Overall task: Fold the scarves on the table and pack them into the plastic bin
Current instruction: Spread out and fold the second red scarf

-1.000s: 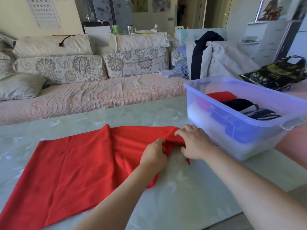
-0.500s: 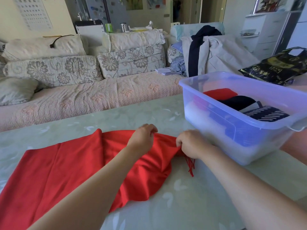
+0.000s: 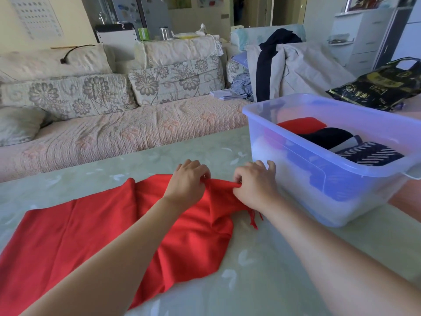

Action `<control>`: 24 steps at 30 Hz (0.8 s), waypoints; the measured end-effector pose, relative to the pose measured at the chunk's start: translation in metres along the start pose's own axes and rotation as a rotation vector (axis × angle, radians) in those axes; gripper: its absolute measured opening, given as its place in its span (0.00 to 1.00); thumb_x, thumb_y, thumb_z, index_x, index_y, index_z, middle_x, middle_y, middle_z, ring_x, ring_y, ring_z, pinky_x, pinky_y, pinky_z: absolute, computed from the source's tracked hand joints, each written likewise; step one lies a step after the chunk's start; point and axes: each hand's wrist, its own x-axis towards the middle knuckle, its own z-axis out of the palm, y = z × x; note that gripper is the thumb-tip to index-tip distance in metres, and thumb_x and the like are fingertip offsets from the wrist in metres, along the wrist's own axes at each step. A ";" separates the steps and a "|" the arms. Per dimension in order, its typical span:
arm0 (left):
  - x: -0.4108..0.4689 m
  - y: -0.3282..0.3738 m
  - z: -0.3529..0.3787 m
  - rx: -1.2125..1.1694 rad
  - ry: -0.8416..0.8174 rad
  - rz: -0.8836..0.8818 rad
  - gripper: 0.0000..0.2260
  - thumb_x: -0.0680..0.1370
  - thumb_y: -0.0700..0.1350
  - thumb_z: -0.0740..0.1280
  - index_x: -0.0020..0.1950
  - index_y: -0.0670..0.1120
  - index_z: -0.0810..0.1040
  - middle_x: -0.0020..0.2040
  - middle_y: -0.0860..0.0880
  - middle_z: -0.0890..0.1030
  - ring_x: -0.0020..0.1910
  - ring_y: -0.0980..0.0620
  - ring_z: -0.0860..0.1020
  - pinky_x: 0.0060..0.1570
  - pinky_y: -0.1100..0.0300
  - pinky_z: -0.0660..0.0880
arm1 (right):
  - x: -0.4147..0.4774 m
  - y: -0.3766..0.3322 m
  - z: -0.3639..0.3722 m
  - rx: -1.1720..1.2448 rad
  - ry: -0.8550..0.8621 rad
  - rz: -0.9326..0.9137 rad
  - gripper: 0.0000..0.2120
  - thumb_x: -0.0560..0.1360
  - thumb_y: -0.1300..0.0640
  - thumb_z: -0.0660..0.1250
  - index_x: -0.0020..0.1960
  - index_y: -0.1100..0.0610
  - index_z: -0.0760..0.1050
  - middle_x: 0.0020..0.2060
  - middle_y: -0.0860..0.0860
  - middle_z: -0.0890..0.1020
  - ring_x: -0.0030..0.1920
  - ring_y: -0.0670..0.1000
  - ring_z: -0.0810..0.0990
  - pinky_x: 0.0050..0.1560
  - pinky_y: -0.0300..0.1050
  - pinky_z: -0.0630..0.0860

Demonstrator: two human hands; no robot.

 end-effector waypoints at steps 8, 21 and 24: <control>-0.076 -0.009 -0.044 -0.118 -0.481 -0.022 0.15 0.65 0.52 0.58 0.45 0.53 0.80 0.38 0.59 0.74 0.40 0.58 0.74 0.45 0.58 0.75 | -0.014 -0.037 -0.022 0.304 -0.548 -0.046 0.21 0.71 0.37 0.70 0.33 0.54 0.79 0.29 0.46 0.81 0.31 0.43 0.77 0.35 0.39 0.72; -0.046 -0.002 -0.021 -0.099 -0.343 -0.204 0.11 0.74 0.47 0.68 0.55 0.56 0.82 0.52 0.54 0.82 0.53 0.51 0.79 0.51 0.56 0.76 | -0.008 -0.031 -0.020 0.161 -0.365 0.090 0.05 0.66 0.46 0.76 0.38 0.46 0.82 0.36 0.40 0.82 0.40 0.43 0.81 0.43 0.39 0.77; -0.038 0.000 -0.027 -0.125 -0.256 -0.203 0.06 0.73 0.46 0.70 0.49 0.53 0.83 0.45 0.52 0.79 0.47 0.49 0.79 0.47 0.54 0.76 | -0.004 -0.029 -0.026 0.204 -0.338 0.148 0.03 0.67 0.50 0.72 0.36 0.47 0.81 0.33 0.43 0.83 0.35 0.46 0.82 0.41 0.40 0.79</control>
